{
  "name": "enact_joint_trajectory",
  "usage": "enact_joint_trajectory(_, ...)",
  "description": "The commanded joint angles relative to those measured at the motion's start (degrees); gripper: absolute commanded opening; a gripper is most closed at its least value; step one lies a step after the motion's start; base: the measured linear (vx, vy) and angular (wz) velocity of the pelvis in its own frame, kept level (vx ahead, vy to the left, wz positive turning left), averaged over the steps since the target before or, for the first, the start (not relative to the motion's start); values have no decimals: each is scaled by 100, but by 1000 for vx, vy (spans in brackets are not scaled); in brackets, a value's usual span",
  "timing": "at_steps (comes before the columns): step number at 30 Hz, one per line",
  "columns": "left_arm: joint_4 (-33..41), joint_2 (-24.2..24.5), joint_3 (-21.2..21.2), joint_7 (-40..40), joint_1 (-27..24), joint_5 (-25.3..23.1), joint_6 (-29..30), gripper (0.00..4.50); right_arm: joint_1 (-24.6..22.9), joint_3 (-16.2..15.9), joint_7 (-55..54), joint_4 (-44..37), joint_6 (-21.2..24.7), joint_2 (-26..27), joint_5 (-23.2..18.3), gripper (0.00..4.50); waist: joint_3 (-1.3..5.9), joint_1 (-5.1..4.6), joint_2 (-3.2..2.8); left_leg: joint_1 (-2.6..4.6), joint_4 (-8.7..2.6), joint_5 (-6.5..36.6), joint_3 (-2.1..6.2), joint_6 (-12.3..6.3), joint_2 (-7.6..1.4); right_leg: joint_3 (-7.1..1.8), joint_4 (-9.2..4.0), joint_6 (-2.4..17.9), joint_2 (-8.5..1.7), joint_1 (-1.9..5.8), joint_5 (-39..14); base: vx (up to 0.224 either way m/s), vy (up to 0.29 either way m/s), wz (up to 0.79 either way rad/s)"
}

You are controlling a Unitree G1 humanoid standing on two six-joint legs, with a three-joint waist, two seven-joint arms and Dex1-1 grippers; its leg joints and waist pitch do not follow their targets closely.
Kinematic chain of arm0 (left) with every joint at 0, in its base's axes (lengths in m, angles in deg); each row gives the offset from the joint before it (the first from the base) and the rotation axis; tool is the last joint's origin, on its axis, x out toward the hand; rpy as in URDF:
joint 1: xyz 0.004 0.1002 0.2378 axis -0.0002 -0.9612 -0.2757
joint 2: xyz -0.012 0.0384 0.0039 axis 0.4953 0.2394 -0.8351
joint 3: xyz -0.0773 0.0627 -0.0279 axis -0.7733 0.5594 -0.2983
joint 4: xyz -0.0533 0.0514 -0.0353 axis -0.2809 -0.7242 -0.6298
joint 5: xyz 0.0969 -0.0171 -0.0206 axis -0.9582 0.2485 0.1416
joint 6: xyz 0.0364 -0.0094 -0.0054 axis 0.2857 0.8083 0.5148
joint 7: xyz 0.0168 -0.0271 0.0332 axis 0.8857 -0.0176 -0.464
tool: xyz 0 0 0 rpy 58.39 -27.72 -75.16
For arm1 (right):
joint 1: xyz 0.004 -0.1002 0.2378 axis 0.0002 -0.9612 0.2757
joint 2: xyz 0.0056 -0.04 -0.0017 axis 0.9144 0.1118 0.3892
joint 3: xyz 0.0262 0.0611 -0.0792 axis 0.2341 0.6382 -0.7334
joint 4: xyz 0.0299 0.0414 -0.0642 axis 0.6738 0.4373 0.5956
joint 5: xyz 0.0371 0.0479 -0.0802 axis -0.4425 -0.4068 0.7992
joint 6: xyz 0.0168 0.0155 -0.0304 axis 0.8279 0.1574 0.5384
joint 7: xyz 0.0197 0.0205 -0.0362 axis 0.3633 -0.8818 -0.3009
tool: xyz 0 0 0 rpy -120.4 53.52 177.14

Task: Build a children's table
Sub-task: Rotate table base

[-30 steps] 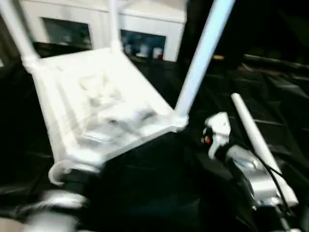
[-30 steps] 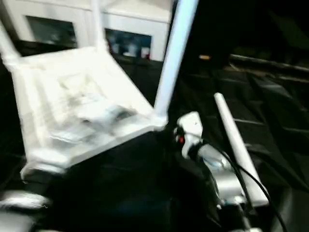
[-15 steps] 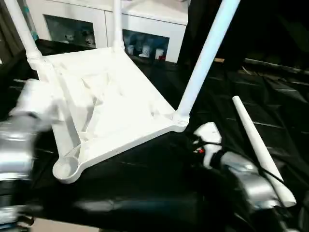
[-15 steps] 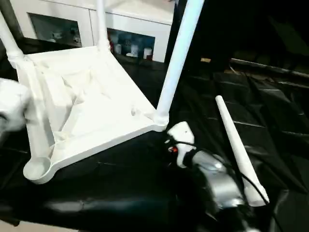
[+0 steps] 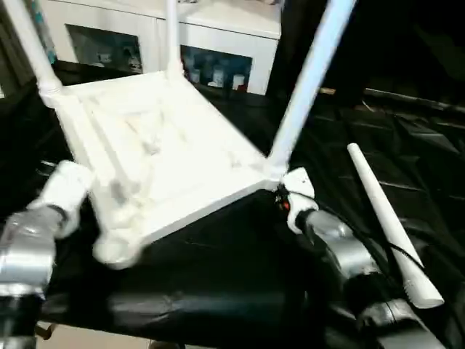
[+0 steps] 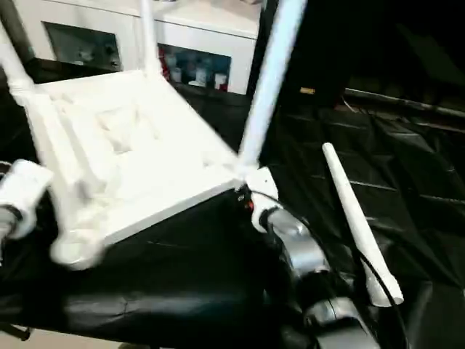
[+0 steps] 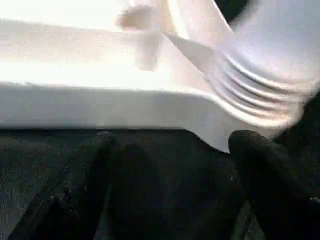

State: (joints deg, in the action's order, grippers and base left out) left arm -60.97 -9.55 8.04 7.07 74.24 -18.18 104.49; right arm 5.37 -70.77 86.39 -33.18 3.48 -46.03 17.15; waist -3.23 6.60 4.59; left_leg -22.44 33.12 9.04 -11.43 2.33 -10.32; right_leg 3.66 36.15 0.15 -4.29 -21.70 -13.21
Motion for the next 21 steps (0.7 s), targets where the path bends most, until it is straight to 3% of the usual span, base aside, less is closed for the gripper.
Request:
enact_joint_trajectory(1, 541, -38, 474, 598, -81, 359, 144, 184, -18, 177, -65, -111, 20, -106, 22, 392, 356, -14, -194, 259, -419, 1383, 173, 350, -358, -307, -376, 1116, -428, 108, -55, 0, 0, 0)
enact_joint_trajectory(6, 1024, -75, 972, 1136, -169, 590, -11, 184, -340, 357, -67, -830, 346, -313, -68, 392, 346, -3, -188, 219, -431, 1326, 174, 353, -333, -312, -381, 962, -404, 141, -50, 0, 0, 0)
enact_joint_trajectory(8, 1020, -229, 1155, 1183, -94, 594, -201, 184, -530, 470, -122, -1289, 566, -410, -106, 392, 332, -29, -154, 209, -435, 1369, 176, 355, -324, -320, -408, 896, -397, 151, -165, 0, 0, 0)
enact_joint_trajectory(9, 994, -293, 1199, 1187, -58, 602, -288, 184, -583, 502, -147, -1422, 634, -437, -118, 392, 338, -35, -189, 222, -431, 1443, 175, 363, -331, -327, -422, 867, -420, 143, -309, 0, 0, 0)
enact_joint_trajectory(10, 936, -415, 1278, 1187, 15, 609, -427, 184, -674, 559, -201, -1654, 758, -483, -135, 392, 330, -58, -172, 214, -441, 1469, 180, 358, -327, -326, -446, 841, -405, 150, -395, 0, 0, 0)
enact_joint_trajectory(11, 894, -491, 1324, 1181, 63, 610, -497, 184, -724, 593, -241, -1784, 831, -508, -140, 392, 335, -42, -228, 231, -433, 1499, 183, 381, -331, -331, -449, 826, -413, 139, -439, 0, 0, 0)
enact_joint_trajectory(12, 776, -628, 1422, 1132, 158, 566, -756, 184, -808, 651, -331, -2001, 984, -525, -153, 392, 329, -56, -184, 227, -439, 1586, 185, 387, -328, -328, -476, 812, -402, 135, -593, 0, 0, 0)
enact_joint_trajectory(14, 393, -1208, 1606, 754, 406, 582, -1400, 184, -1097, 751, -547, -2708, 1436, -506, -126, 392, 323, -30, -178, 233, -429, 1561, 177, 362, -334, -344, -500, 771, -411, 121, -631, 0, 0, 0)
enact_joint_trajectory(19, 32, -1849, 1902, 389, 480, 547, -1788, 184, -1449, 748, -692, -3616, 2049, -423, -84, 392, 335, -33, -144, 179, -425, 1418, 197, 297, -342, -334, -490, 727, -442, 161, -589, 0, 0, 0)
enact_joint_trajectory(20, 25, -1890, 1945, 379, 477, 521, -1793, 184, -1440, 783, -758, -3728, 2212, -419, -82, 392, 347, -62, -420, 181, -420, 1378, 231, 349, -333, -339, -442, 743, -445, 153, -468, 0, 0, 0)
enact_joint_trajectory(21, 111, -1868, 1939, 432, 454, 545, -1793, 184, -1384, 826, -840, -3883, 2520, -449, -44, 392, 331, -159, -236, 136, -431, 1399, 220, 341, -322, -320, -476, 714, -396, 194, -411, 0, 0, 0)
